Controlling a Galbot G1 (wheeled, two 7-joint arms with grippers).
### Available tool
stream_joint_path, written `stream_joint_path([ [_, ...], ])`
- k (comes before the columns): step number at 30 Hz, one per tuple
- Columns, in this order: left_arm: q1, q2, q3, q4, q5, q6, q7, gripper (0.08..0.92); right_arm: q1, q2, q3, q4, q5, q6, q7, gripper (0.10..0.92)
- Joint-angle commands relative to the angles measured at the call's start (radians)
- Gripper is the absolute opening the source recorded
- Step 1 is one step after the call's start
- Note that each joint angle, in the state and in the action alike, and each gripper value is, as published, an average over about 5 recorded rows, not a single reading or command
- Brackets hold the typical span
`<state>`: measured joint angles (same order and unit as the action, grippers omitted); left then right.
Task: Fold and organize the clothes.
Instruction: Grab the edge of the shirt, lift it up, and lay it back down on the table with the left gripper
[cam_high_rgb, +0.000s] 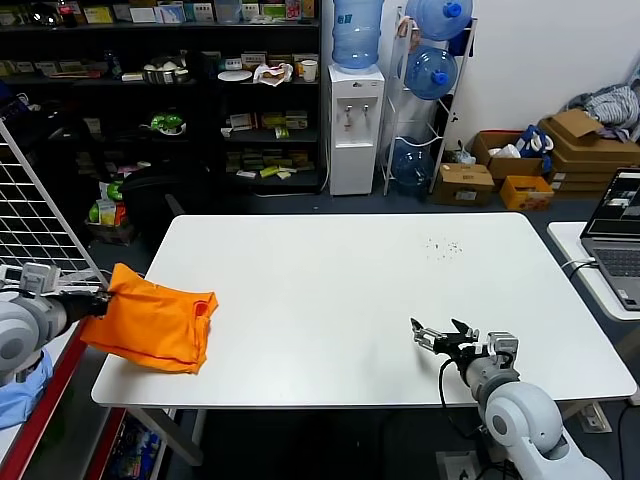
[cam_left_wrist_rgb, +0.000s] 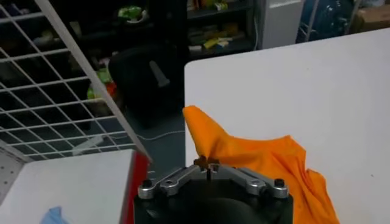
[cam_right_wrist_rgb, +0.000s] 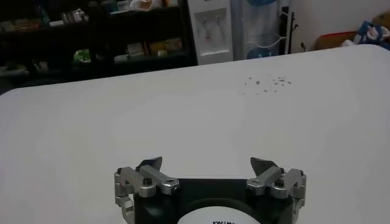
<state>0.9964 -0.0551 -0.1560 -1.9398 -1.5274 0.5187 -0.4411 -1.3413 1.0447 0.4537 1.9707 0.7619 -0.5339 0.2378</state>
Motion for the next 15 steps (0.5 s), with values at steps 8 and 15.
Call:
stream_joint_path([
  [8, -0.002, 0.018, -0.011, -0.073, -0.14, 0.002, -0.124, 0.092, 0.004, 0.005, 0.002, -0.008, -0.006, 0.004, -0.003, 0.921],
  [15, -0.246, -0.369, 0.2, -0.342, -0.356, -0.064, -0.417, 0.092, -0.032, 0.02, 0.028, 0.017, -0.027, -0.008, 0.014, 0.921],
])
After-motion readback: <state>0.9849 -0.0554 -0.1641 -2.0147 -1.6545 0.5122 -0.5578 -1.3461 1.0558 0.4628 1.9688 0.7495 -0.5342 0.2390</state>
